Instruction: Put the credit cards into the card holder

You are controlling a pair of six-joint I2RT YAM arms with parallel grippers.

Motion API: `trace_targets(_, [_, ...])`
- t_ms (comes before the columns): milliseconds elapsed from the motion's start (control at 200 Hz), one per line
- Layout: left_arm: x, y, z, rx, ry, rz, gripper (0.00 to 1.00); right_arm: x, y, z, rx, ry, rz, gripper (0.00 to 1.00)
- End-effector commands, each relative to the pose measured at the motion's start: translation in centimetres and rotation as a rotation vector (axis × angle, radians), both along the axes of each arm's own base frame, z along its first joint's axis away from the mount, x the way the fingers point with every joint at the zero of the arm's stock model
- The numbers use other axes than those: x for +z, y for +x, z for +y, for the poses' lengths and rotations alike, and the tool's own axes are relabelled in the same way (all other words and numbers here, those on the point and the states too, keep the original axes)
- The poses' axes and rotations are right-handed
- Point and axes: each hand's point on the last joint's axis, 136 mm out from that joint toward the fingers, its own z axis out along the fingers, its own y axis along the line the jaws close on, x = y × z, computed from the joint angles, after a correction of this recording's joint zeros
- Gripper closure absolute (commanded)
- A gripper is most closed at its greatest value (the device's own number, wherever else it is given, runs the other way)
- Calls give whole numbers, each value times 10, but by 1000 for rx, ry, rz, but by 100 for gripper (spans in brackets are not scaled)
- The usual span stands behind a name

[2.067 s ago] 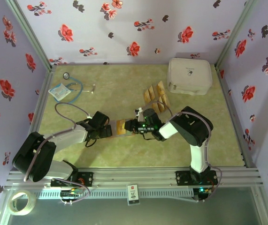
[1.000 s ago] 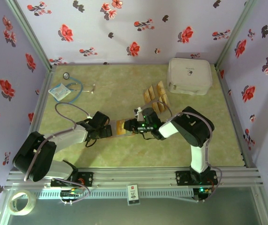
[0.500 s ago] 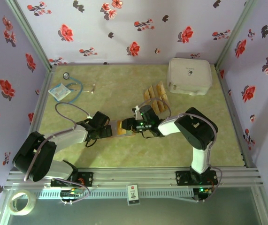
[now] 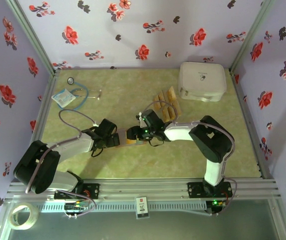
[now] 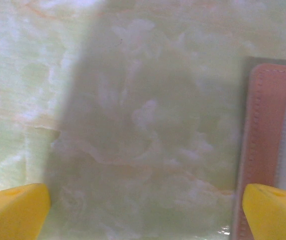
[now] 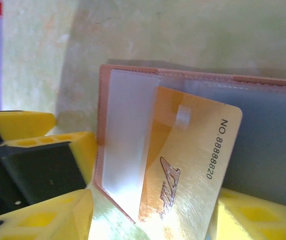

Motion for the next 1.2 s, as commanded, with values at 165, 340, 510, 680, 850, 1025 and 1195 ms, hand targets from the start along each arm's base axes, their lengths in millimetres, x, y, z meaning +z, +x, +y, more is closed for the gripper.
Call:
trace_targets(165, [-7, 0, -1, 9, -22, 18, 0, 15, 3, -21, 17, -152, -50, 30])
trace_targets(340, [-7, 1, -2, 9, -29, 16, 0, 25, 5, -27, 24, -195, -77, 29])
trace_targets(510, [-5, 4, -4, 1, -23, 17, 0, 30, 9, -35, 14, -240, -109, 33])
trace_targets(680, [0, 6, -4, -9, -10, 18, 0, 22, 17, -52, 12, -346, -140, 60])
trace_targets(850, [2, 6, 5, 4, 40, 24, 0, 7, 23, -63, 40, -438, -139, 94])
trace_targets(1025, [0, 7, 9, 5, 79, 39, 0, 0, 27, -67, 41, -461, -136, 97])
trace_targets(1195, [-2, 9, 9, -6, 111, 57, 0, -7, 27, -62, 50, -451, -117, 99])
